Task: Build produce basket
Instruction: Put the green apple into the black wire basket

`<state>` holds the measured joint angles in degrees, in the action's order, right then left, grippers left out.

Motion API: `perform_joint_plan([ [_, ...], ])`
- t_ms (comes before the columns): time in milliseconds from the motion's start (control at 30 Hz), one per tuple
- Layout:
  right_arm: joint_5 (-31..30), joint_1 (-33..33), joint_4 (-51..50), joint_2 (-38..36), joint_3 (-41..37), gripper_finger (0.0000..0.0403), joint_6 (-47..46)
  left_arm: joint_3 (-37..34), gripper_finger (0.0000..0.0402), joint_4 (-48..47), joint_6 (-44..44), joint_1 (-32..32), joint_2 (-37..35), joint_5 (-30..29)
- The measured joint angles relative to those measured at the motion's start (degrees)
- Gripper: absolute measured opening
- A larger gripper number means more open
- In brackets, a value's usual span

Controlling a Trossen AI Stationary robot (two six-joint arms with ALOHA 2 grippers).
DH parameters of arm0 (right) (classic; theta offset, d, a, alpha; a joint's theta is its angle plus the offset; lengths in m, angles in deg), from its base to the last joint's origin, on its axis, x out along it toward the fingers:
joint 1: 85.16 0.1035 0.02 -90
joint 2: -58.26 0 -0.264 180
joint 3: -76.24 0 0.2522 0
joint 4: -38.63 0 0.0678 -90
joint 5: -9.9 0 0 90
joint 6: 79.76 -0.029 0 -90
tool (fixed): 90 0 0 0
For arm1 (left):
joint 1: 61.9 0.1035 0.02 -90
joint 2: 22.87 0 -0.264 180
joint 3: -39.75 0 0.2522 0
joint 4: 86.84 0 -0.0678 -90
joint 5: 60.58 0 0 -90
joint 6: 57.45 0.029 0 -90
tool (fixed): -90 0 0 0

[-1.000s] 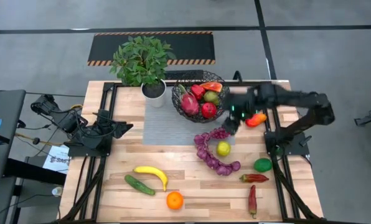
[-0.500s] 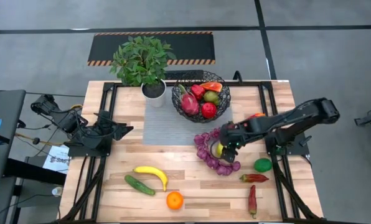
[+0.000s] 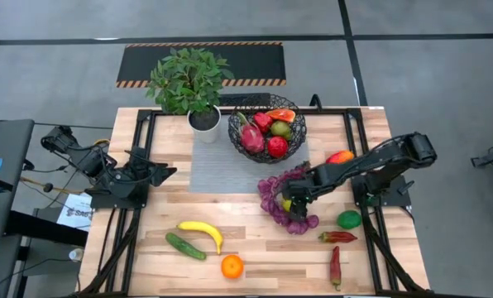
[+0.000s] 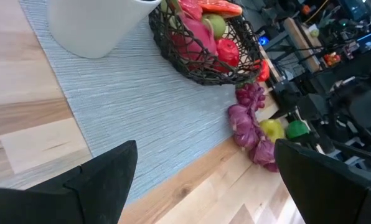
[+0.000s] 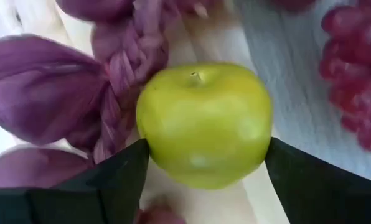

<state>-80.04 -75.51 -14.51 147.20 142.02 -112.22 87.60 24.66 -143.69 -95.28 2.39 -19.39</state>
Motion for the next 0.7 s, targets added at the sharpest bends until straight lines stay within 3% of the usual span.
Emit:
perform_joint_plan([
  [200,-0.1,0.0,0.8,1.2,0.2,0.0313,-0.3,0.0,0.0364,0.0,0.0,0.0,0.0,0.0],
  [533,0.5,-0.3,1.1,-2.0,-0.3,0.0216,-3.3,0.0,0.0364,-0.3,0.0,0.0,0.0,-0.5],
  [700,1.6,-0.3,0.0,-6.2,-0.7,0.0205,-5.5,0.0,0.0364,-0.3,-0.1,0.0,0.0,-0.5],
])
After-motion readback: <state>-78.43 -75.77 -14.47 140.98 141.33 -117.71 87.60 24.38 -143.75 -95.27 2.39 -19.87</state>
